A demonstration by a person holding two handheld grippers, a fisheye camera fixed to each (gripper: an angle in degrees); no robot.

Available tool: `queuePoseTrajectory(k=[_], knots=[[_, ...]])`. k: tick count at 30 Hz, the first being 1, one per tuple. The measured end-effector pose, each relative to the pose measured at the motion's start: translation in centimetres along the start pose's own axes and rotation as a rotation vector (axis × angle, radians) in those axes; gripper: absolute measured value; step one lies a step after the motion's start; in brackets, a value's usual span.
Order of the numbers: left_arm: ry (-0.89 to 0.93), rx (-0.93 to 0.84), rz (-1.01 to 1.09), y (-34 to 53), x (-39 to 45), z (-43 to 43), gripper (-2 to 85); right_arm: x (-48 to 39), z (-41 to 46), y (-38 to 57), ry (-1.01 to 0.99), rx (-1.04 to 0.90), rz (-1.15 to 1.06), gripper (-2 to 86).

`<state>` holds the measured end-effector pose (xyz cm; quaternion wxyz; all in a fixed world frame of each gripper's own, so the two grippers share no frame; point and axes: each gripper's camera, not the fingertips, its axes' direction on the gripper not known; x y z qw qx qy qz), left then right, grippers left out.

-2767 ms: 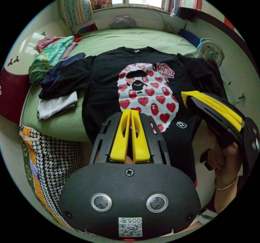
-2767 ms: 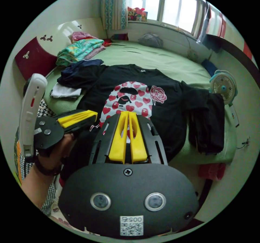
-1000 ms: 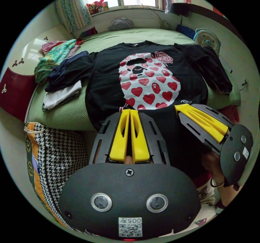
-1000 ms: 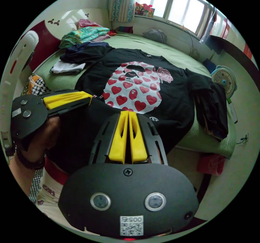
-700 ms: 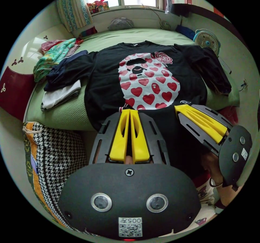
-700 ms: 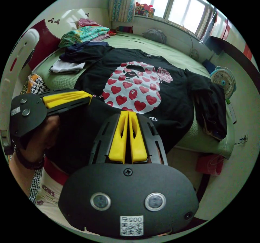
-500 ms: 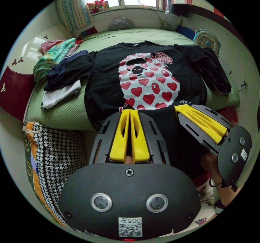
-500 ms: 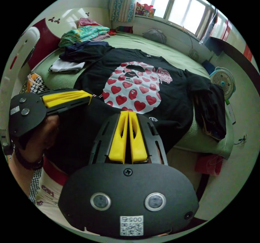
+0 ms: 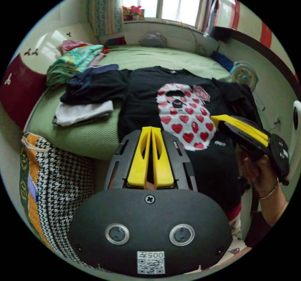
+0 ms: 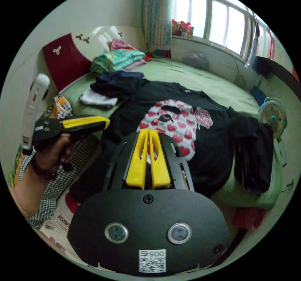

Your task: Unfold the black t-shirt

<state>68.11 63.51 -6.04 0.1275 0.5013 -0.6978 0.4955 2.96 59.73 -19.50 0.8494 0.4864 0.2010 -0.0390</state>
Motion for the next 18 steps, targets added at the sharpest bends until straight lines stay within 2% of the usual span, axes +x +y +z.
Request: queuePoseTrajectory(k=[7,12,18], knots=[[0.014,-0.025,-0.221,-6.7,-10.7,1.5,2.4,-1.1,5.8,-10.9,0.008,0.049,-0.04,0.1],[-0.011,0.002,-0.268,-10.5,-15.8,2.8,6.8,-3.9,12.4,-19.9,-0.129,-0.006,-0.143,9.7],[0.013,-0.055,-0.261,-15.1,-19.4,6.5,10.4,-7.5,20.2,-29.5,-0.11,-0.09,-0.209,10.8]])
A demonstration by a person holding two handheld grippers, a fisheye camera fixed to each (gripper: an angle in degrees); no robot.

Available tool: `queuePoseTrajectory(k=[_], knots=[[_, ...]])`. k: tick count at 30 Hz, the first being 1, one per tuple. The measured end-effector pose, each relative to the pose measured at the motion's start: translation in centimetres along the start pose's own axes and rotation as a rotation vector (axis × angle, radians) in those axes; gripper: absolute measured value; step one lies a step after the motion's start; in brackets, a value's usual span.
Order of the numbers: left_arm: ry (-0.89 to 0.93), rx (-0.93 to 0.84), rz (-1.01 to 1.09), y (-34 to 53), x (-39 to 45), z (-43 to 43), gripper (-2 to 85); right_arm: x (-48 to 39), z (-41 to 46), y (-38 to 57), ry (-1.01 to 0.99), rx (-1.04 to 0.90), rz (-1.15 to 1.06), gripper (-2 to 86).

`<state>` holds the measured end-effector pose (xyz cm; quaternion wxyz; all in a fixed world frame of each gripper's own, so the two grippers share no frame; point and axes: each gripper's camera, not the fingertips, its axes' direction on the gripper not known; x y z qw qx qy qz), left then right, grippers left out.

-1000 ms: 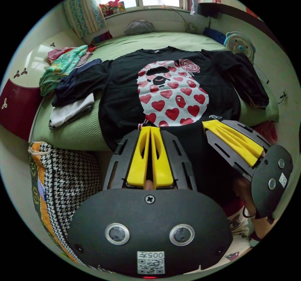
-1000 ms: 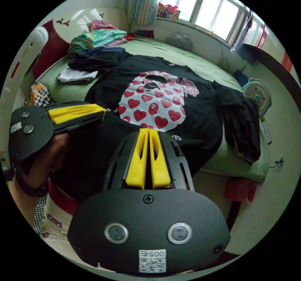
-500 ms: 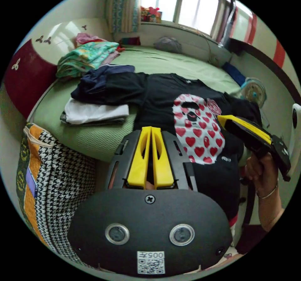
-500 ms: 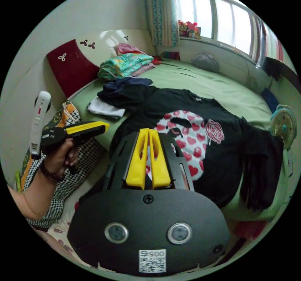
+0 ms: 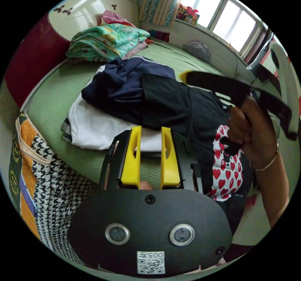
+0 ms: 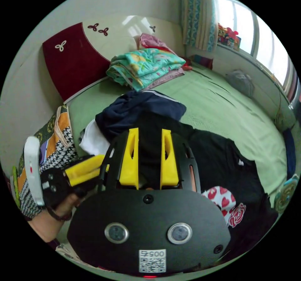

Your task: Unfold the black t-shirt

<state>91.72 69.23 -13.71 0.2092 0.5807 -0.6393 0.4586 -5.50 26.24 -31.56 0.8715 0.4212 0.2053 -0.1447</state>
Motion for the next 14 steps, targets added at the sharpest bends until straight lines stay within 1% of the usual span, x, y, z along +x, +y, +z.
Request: queuePoseTrajectory(k=[3,6,8,10,12,14], knots=[[-0.02,-0.02,0.0,-2.1,-0.4,1.5,10.7,0.2,3.5,-4.1,-0.021,-0.087,0.013,11.0],[-0.021,-0.017,-0.021,-3.6,-1.0,2.2,10.3,0.4,6.1,-7.0,-0.028,-0.124,0.047,11.0],[-0.006,-0.018,-0.041,-4.6,-1.5,2.6,9.9,0.6,7.4,-8.3,-0.031,-0.137,0.072,11.1],[0.002,-0.021,-0.049,-5.3,-1.6,3.0,9.6,0.8,9.1,-9.4,-0.035,-0.199,0.1,10.8],[-0.005,-0.029,-0.042,-6.0,-1.6,3.2,9.2,1.3,11.1,-10.2,0.027,-0.267,0.119,9.9],[-0.016,-0.038,-0.043,-6.8,-1.4,3.2,8.6,1.8,11.2,-10.5,0.078,-0.231,0.124,7.2]])
